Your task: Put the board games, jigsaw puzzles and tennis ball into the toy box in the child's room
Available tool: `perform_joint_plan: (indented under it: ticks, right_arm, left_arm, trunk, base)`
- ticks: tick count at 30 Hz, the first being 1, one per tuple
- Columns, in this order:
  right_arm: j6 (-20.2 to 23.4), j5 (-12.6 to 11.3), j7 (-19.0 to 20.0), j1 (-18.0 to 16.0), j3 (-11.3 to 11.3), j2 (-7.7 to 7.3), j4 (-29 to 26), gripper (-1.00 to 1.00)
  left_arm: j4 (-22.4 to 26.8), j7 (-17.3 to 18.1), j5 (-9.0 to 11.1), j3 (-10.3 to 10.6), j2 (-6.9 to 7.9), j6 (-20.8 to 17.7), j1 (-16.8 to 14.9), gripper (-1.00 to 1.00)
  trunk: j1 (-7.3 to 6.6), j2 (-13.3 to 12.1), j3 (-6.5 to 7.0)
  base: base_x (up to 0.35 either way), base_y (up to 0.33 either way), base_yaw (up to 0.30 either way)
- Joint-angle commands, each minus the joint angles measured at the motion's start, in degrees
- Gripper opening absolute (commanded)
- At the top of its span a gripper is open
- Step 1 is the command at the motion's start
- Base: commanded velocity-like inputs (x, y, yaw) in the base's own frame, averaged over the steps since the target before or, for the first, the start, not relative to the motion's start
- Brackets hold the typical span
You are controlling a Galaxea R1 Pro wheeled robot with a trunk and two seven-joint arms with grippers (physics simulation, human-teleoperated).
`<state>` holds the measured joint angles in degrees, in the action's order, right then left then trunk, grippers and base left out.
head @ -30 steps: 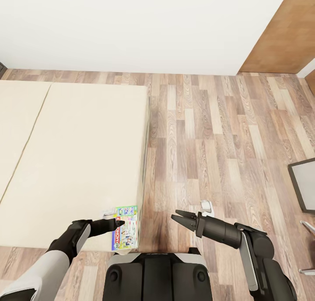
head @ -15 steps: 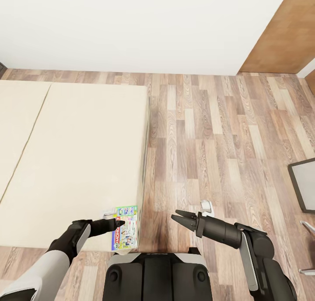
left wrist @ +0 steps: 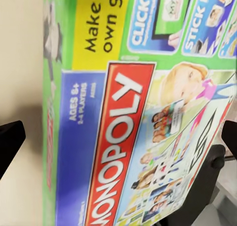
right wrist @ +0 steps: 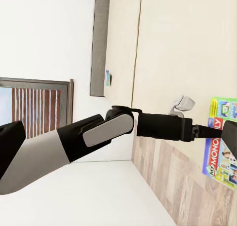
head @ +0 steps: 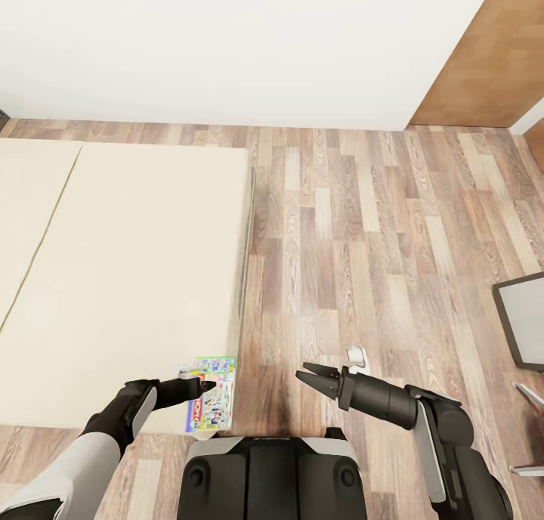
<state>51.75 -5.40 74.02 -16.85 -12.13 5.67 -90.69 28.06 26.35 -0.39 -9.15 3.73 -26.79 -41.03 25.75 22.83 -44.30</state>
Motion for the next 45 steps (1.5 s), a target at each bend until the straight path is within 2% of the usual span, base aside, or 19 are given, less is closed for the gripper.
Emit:
perform_joint_plan:
  ticks: [1,11,17,22,26,28,29,31,32,33,34,38,41,43,45]
  right_arm:
    - [0.4,0.0,0.2,0.0,-0.1,0.05,0.0,1.00]
    - [0.4,0.0,0.2,0.0,-0.1,0.05,0.0,1.00]
    - [0.4,0.0,0.2,0.0,-0.1,0.05,0.0,1.00]
    - [0.4,0.0,0.2,0.0,-0.1,0.05,0.0,1.00]
    - [0.4,0.1,0.1,0.0,-0.1,0.10,0.0,1.00]
    - [0.4,0.1,0.1,0.0,-0.1,0.09,0.0,1.00]
    - [0.4,0.1,0.1,0.0,-0.1,0.08,0.0,1.00]
    - [0.4,0.1,0.1,0.0,-0.1,0.06,0.0,1.00]
    - [0.4,0.1,0.1,0.0,-0.1,0.06,0.0,1.00]
    - [0.4,0.2,0.1,0.0,-0.1,0.08,0.0,1.00]
    - [0.4,0.2,0.1,0.0,-0.1,0.10,0.0,1.00]
    - [0.4,0.2,0.0,0.0,-0.1,0.13,0.0,1.00]
    - [0.4,0.2,-0.4,0.0,-0.1,0.15,0.0,1.00]
    - [0.4,0.2,-1.1,0.0,0.0,0.19,0.0,1.00]
    - [0.4,0.2,-1.7,0.0,0.0,0.21,0.1,1.00]
  left_arm:
    - [0.1,0.3,0.0,-0.3,-0.04,-0.5,0.0,1.00]
    - [0.1,0.4,-0.1,-0.3,0.02,-0.5,0.0,1.00]
    - [0.1,0.8,0.0,-0.9,0.89,-0.3,0.0,1.00]
    - [0.1,1.0,0.1,-4.3,2.70,-0.5,0.0,1.00]
    - [0.1,2.1,0.0,-7.7,5.23,-1.6,0.0,1.00]
    - [0.1,6.5,0.0,-9.1,6.57,-2.3,0.1,1.00]
    - [0.1,7.9,0.0,-9.4,6.92,-2.5,0.1,1.00]
    - [0.2,14.2,-0.2,-10.0,8.67,-3.1,0.2,1.00]
    - [0.2,15.6,-0.2,-10.0,9.12,-3.2,0.2,1.00]
    - [0.2,19.5,-0.2,-10.2,10.73,-3.6,0.2,1.00]
    - [0.1,21.6,-0.2,-10.3,11.81,-3.8,0.3,1.00]
    - [-0.1,31.2,0.0,-10.4,15.48,-4.4,0.7,1.00]
    - [-0.2,37.2,0.0,-10.5,16.53,-4.7,1.4,1.00]
    - [-0.2,43.8,0.0,-11.2,17.00,-5.0,2.5,1.00]
    - [-0.1,48.2,-0.2,-12.0,17.14,-5.7,3.0,1.00]
  trunk:
    - [0.03,0.1,-0.06]
    - [0.03,0.1,-0.06]
    - [0.03,0.1,-0.06]
    - [0.03,0.1,-0.06]
    - [0.03,0.1,-0.06]
    - [0.03,0.1,-0.06]
    - [0.03,0.1,-0.06]
    - [0.03,0.1,-0.06]
    - [0.03,0.1,-0.06]
    - [0.03,0.1,-0.06]
    - [0.03,0.1,-0.06]
    - [0.03,0.1,-0.06]
    - [0.03,0.1,-0.06]
    - [0.03,0.1,-0.06]
    - [0.03,0.1,-0.06]
  base:
    - [0.000,-0.003,0.000]
    - [0.000,-0.001,0.000]
    - [0.000,0.000,0.000]
    - [0.000,0.000,0.000]
    - [0.000,0.000,0.000]
    - [0.000,0.000,0.000]
    - [0.000,0.000,0.000]
    - [0.000,0.000,0.000]
    - [0.000,0.000,0.000]
    - [0.000,0.000,0.000]
    - [0.000,0.000,0.000]
    - [0.000,0.000,0.000]
    - [0.000,0.000,0.000]
    - [0.000,0.000,0.000]
    - [0.000,0.000,0.000]
